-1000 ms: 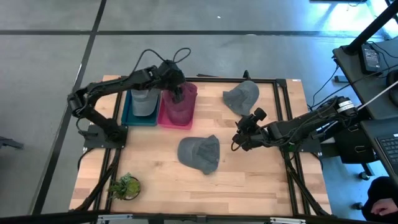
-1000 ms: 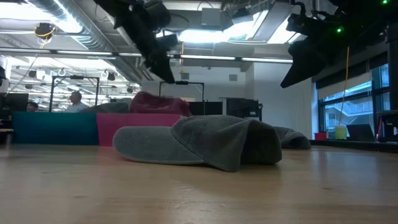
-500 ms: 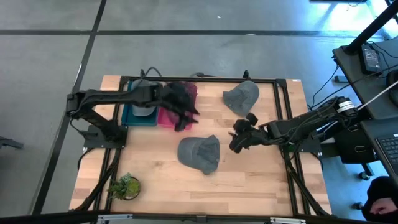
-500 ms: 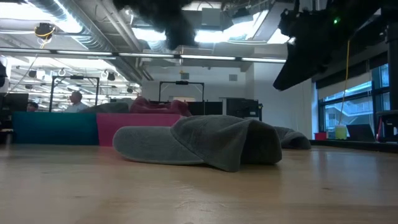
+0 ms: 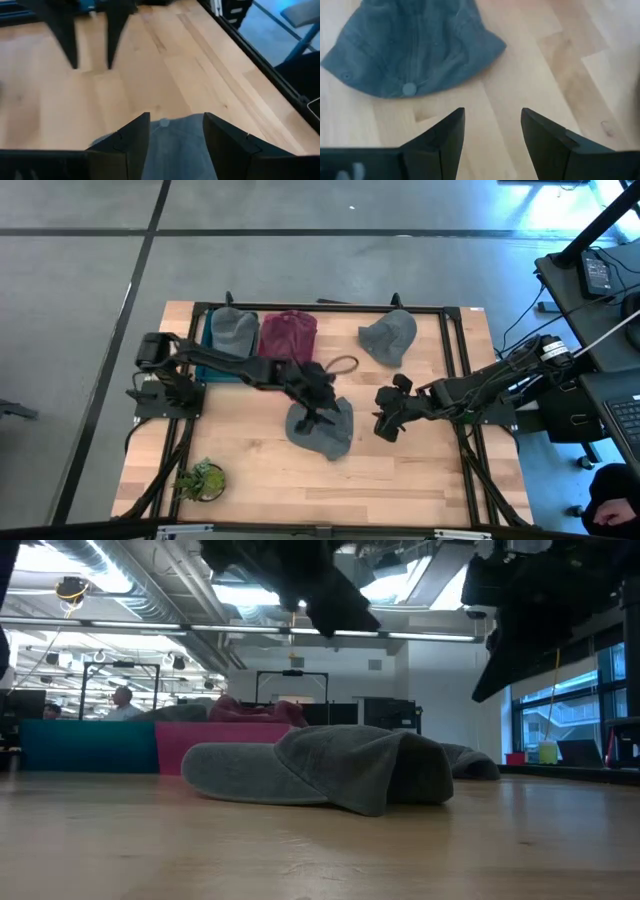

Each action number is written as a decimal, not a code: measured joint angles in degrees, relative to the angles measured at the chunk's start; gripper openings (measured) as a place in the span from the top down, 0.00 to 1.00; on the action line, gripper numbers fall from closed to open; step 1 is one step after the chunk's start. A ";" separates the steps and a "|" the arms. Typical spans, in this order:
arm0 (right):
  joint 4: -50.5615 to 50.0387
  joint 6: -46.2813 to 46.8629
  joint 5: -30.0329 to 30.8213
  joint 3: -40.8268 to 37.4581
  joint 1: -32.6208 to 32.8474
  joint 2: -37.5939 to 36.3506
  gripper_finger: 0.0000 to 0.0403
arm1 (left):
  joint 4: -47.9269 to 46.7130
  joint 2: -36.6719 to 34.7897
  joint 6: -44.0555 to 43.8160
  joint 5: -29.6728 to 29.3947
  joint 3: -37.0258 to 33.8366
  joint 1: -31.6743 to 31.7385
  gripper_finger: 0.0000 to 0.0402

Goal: Pick & Place hat
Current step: Put the bottom blue cap into the blue bin

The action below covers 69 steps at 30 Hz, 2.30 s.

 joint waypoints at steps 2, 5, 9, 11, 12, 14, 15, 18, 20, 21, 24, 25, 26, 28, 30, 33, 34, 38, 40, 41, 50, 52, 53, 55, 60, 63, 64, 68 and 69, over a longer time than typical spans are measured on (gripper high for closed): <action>-0.58 1.18 -0.07 0.00 0.53 0.00 0.52 | 3.66 2.58 0.00 -0.53 0.00 -0.94 0.56; -0.37 0.68 -0.08 0.00 1.22 0.00 0.52 | 6.02 5.49 0.79 -3.12 0.00 -2.01 0.56; -0.41 0.54 -0.09 0.00 1.35 0.00 0.52 | 6.61 7.93 4.57 -4.71 0.36 -2.26 0.56; -0.56 1.07 -0.09 0.00 1.33 0.00 0.52 | 3.79 8.34 5.04 -5.55 1.80 -2.20 0.56; -0.67 1.07 -0.09 0.00 1.33 0.00 0.52 | 1.30 8.29 5.70 -5.52 2.87 -1.94 0.56; -0.91 1.15 -0.10 0.00 1.33 0.00 0.52 | -2.60 8.24 7.48 -5.55 5.32 -1.41 0.56; -1.15 1.16 -0.09 0.00 1.33 0.00 0.52 | -3.86 8.17 8.37 -5.56 6.17 -1.17 0.56; -1.42 1.34 -0.12 0.00 1.33 0.00 0.52 | -4.50 8.17 10.69 -5.54 7.60 -0.27 0.56; -1.50 1.38 -0.12 0.00 1.33 0.00 0.52 | -3.66 8.17 11.70 -5.50 7.65 0.30 0.56; -1.52 1.44 -0.10 0.00 1.33 0.00 0.52 | -3.32 8.22 11.98 -5.50 7.65 0.62 0.56; -1.59 1.44 -0.09 0.00 1.33 0.00 0.52 | -0.44 9.90 12.02 -5.45 7.73 1.45 0.56; -1.73 1.44 -0.09 0.00 1.33 0.00 0.52 | 0.04 10.84 11.95 -5.38 7.68 1.69 0.56; -1.74 1.44 -0.07 0.00 1.33 0.00 0.52 | 1.73 12.15 11.75 -5.38 7.70 1.86 0.56; -1.76 1.23 -0.07 -0.02 1.33 -0.02 0.52 | 2.46 14.56 11.70 -5.03 7.63 2.15 0.56; -1.87 1.23 -0.05 -0.02 1.33 -0.02 0.52 | 4.96 16.99 11.62 -5.00 7.63 2.41 0.56; -1.91 1.25 -0.05 -0.04 1.33 -0.02 0.52 | 5.62 19.51 11.55 -4.96 8.01 2.72 0.56; -1.92 1.24 -0.05 -0.04 1.33 -0.02 0.52 | 5.66 20.29 11.48 -4.99 8.04 2.81 0.56; -1.91 1.25 -0.05 -0.04 1.33 -0.02 0.52 | 5.40 23.22 11.50 -5.17 7.96 2.85 0.56; -1.90 1.30 0.00 -0.04 1.31 -0.02 0.52 | 4.60 24.20 11.48 -5.17 7.96 2.85 0.56; -1.90 1.31 -0.01 -0.04 1.33 -0.02 0.52 | 4.25 24.68 11.41 -4.96 7.99 2.83 0.56; -1.90 1.27 -0.01 -0.04 1.33 -0.02 0.52 | -0.39 26.02 10.06 -4.67 8.37 2.83 0.61; -1.90 1.27 -0.05 -0.04 1.33 -0.02 0.52 | -0.35 26.06 9.90 -4.62 8.33 2.78 0.66; -1.90 1.27 -0.05 -0.04 1.33 -0.02 0.52 | -0.22 26.07 9.53 -4.62 8.27 2.78 0.69; -1.90 1.25 -0.05 -0.04 1.33 -0.02 0.52 | 0.39 26.15 8.79 -4.67 8.20 2.76 0.76; -1.90 1.25 0.02 -0.04 1.33 -0.02 0.52 | 0.71 25.43 7.70 -4.99 8.07 2.80 0.95; -1.90 1.29 0.08 -0.04 1.33 -0.02 0.52 | -1.08 22.96 3.47 -6.01 7.64 3.24 0.97; -1.90 1.31 0.32 -0.04 1.33 -0.02 0.52 | -2.48 21.83 1.85 -6.48 7.50 3.52 0.97; -1.92 1.15 1.11 -0.04 1.33 -0.02 0.52 | -3.43 15.08 -3.25 -6.62 7.65 4.42 0.98; -2.03 1.04 1.15 -0.04 1.33 -0.02 0.52 | -3.97 13.21 -4.30 -6.49 7.75 4.55 0.98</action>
